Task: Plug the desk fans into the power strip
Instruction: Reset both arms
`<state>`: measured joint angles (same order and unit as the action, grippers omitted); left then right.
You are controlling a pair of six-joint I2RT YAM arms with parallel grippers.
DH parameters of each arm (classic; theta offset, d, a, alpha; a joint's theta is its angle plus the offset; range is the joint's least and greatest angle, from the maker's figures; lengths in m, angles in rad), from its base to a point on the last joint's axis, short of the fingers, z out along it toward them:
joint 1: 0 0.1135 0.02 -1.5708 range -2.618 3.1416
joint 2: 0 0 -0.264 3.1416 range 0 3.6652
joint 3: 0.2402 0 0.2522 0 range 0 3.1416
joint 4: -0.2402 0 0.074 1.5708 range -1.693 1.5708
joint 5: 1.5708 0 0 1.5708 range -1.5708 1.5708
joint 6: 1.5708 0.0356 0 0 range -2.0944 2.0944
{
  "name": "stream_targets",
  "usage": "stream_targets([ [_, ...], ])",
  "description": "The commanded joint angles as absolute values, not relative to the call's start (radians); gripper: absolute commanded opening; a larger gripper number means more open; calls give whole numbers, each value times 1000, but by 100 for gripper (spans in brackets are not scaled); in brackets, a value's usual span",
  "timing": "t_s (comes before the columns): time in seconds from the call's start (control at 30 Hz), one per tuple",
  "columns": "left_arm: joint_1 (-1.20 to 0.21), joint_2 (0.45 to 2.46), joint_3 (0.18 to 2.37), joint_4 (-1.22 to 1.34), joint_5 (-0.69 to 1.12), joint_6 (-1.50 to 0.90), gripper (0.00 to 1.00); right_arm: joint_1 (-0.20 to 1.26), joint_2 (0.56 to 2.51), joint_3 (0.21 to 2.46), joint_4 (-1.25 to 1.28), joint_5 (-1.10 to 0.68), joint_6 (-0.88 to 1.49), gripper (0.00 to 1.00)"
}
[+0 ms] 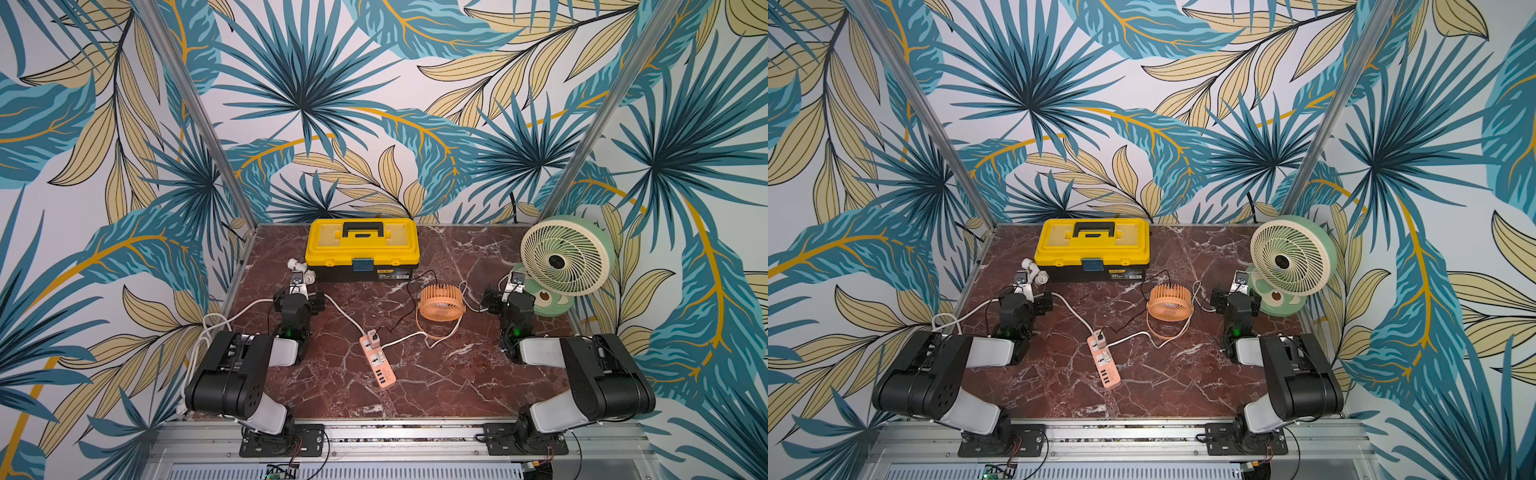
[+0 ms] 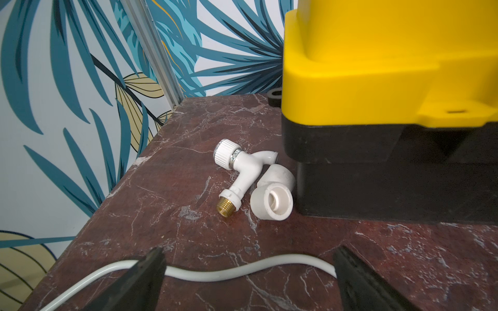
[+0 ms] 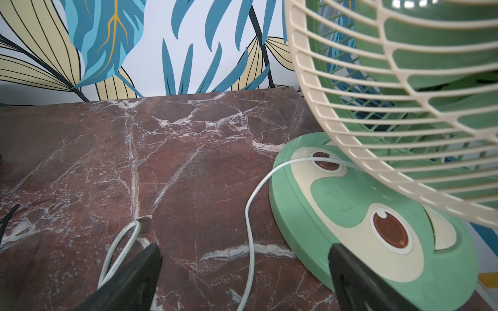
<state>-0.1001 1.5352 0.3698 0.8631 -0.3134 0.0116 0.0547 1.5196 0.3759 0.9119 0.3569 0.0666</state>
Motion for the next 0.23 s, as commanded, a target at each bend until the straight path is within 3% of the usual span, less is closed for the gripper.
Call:
stream_targets([
  [0.0,-95,1520,390,856,-307,20,100,54,1513,373,931,347,59,100],
  [0.2,-95,1520,390,857,-307,20,100,54,1514,376,925,344,59,100],
])
